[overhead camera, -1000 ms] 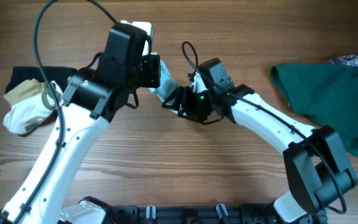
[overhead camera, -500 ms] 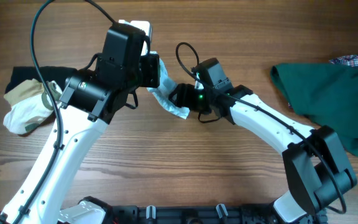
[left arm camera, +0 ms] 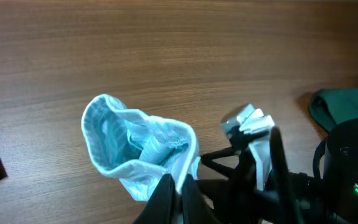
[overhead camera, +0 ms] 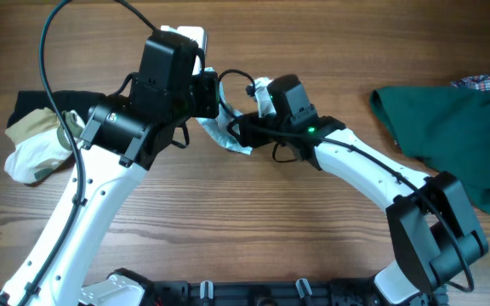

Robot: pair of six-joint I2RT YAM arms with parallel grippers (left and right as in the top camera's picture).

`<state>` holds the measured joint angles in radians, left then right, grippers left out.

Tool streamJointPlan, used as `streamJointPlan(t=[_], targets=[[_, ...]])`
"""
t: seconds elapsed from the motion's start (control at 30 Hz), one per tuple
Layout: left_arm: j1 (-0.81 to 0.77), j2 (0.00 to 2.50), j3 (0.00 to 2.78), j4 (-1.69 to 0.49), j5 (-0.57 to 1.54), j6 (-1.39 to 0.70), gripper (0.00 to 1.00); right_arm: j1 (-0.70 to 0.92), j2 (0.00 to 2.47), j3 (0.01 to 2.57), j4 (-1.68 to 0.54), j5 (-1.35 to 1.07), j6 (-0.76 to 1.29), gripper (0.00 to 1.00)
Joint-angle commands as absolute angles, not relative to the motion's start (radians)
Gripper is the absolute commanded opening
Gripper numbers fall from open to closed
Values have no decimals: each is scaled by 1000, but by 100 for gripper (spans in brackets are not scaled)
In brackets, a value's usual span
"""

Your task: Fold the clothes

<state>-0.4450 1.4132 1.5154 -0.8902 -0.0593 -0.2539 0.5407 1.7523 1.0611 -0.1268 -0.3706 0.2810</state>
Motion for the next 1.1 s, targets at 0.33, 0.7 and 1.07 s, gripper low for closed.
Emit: streamJointPlan(t=[0.33,0.7,1.07], targets=[[-441,1380,1587,-883,-69,-271,4,547,1794,1071,-120,-568,163,62],[-441,1380,1631,-915,-70,-278,4,546,1789,1072,-121,-466,239,4],[-440,1380,1631,-956,-174,-270,4,524,1507,1072,-313,-168,210,4]])
